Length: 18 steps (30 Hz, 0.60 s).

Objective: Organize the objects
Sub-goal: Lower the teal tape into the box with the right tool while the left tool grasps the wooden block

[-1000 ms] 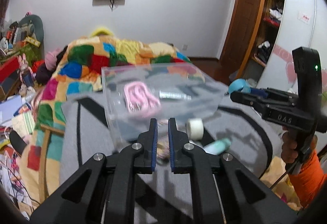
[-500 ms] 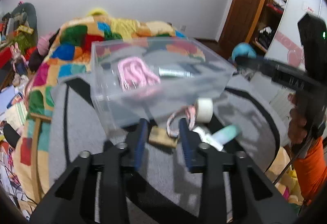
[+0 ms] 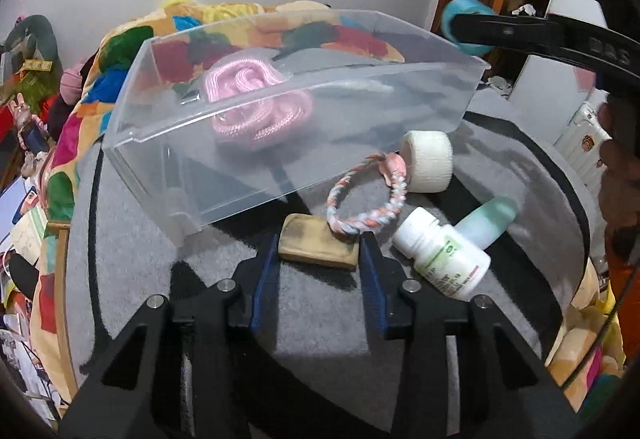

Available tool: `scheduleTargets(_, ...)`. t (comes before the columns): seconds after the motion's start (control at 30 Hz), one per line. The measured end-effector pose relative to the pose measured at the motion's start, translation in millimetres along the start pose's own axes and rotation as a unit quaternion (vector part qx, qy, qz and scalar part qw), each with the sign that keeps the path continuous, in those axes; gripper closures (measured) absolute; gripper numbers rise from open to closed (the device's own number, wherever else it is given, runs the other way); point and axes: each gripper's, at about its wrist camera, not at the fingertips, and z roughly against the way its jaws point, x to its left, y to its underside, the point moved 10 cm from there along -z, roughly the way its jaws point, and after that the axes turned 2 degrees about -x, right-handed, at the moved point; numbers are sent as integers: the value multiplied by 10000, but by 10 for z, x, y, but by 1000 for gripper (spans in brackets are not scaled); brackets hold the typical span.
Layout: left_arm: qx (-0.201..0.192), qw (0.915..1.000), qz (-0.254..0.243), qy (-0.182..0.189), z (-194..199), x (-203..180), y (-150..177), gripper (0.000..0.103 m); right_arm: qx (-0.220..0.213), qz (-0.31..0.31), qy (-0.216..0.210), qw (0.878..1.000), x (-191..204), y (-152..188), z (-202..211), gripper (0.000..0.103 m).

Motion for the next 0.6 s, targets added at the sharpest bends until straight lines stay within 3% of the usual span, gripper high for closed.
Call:
scheduleTargets(0.2, -194, 9997, 116, 27, 212, 45, 37, 63, 57, -5, 10, 10000, 26, -78, -124, 66)
scheduleTargets(0.3, -489, 9985, 257, -7, 438, 118, -43, 63, 94, 13, 35, 9999, 41, -111, -188, 66)
scheduleTargets(0.43, -887, 9953, 391, -51, 696, 246, -287, 63, 247, 35, 12, 9997, 66, -121, -309, 66)
scheduleTargets(0.6, -1112, 9929, 411, -133, 759, 295, -631, 63, 558, 63, -32, 9984, 116, -82, -503, 66)
